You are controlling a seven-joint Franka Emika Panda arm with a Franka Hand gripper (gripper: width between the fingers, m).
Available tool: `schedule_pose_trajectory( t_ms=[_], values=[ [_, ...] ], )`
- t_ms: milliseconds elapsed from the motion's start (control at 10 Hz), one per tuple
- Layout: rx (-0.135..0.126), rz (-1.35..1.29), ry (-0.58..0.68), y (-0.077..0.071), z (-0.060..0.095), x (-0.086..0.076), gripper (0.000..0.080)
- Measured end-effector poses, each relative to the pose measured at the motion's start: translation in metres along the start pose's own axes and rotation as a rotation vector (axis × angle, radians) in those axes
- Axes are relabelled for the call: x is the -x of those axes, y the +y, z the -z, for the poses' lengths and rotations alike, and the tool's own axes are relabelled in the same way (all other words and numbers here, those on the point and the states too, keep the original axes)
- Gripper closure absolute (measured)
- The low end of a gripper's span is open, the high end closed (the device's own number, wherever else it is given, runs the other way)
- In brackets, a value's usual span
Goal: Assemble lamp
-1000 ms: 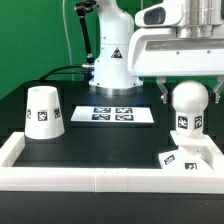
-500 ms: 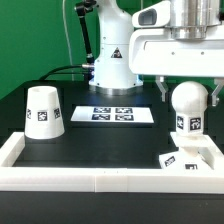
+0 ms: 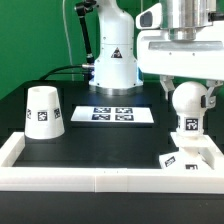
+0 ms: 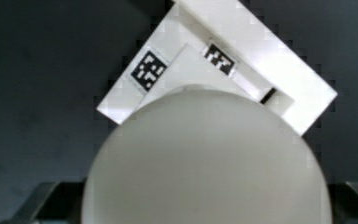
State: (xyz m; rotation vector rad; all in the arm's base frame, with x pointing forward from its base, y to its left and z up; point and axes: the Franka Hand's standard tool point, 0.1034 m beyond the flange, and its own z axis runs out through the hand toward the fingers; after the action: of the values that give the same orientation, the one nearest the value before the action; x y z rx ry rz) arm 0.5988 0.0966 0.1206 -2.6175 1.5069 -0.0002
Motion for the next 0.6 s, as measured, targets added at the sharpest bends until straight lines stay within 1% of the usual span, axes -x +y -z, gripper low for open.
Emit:
schedule_pose_trajectory(
  t_ms=[300, 400, 600],
  values=[
    [-0.023, -0.365, -0.057, -0.0001, -0.0008, -0.0012, 0.0220],
    [-0.026, -0.404, -0.064, 0.0003, -0.0007, -0.0028, 0.0220],
    [-0.018, -0.570, -0.089, 0.0027, -0.0005, -0.0049, 0.0220]
  ],
)
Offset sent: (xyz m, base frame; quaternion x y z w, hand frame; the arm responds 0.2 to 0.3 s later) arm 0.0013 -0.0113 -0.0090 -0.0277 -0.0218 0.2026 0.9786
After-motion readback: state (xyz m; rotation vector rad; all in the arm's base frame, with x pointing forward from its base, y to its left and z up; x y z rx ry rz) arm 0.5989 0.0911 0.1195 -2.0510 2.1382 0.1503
